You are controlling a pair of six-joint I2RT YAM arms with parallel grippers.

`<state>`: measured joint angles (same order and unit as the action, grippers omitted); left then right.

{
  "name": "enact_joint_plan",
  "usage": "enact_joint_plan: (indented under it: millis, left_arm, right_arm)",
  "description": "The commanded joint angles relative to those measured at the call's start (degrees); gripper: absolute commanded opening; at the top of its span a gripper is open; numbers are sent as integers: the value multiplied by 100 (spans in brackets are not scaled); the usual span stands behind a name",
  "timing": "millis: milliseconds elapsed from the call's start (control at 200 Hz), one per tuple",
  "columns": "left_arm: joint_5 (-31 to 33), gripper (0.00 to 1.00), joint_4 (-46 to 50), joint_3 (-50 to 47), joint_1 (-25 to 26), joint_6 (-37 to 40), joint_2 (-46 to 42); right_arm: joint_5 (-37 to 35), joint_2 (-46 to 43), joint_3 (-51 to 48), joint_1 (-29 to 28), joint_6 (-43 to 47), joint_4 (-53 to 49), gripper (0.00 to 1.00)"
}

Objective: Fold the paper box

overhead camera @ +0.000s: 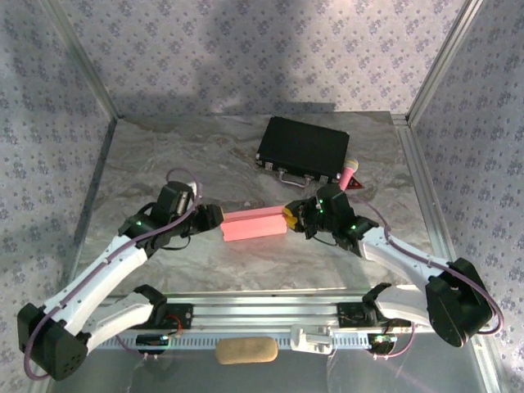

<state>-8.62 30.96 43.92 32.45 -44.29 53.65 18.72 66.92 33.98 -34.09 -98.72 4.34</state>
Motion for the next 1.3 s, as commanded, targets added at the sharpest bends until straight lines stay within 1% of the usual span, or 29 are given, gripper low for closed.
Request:
enact_joint_plan:
  millis: [0,125,255,410,585,785,929,1299]
  left_arm:
    - [-450,45,-791,-305,-97,-523,-143]
    - [-434,46,-1097,-559,-175,-767,-204]
    - [-392,50,-1646,-982,-302,-1235,-494]
    - [-425,51,-2082,-1321,-414,-1687,-782]
    - [-582,46,-2220,-1450,-413,-1782,-734]
    - [-720,38,-2319,-1634,-410,-1810,-720]
    - [-734,36,-2300,-1769,-411,-1784,-812]
    - [-821,27,-2113,-1993,-412,-1540,-733]
  right_arm:
    - [-247,85,-163,39,104,-293,26]
    - [-266,83,-178,40,121,-311,23]
    - [-267,89,-199,41,127,-288,22]
    - [-268,94,-199,41,127,-292,21]
    - [-267,94,-202,40,125,-309,21]
    - [-296,50,-199,32,127,-361,20]
    - [-330,15,-185,26,132,-410,20]
    - [-353,31,-194,20,128,-454,19]
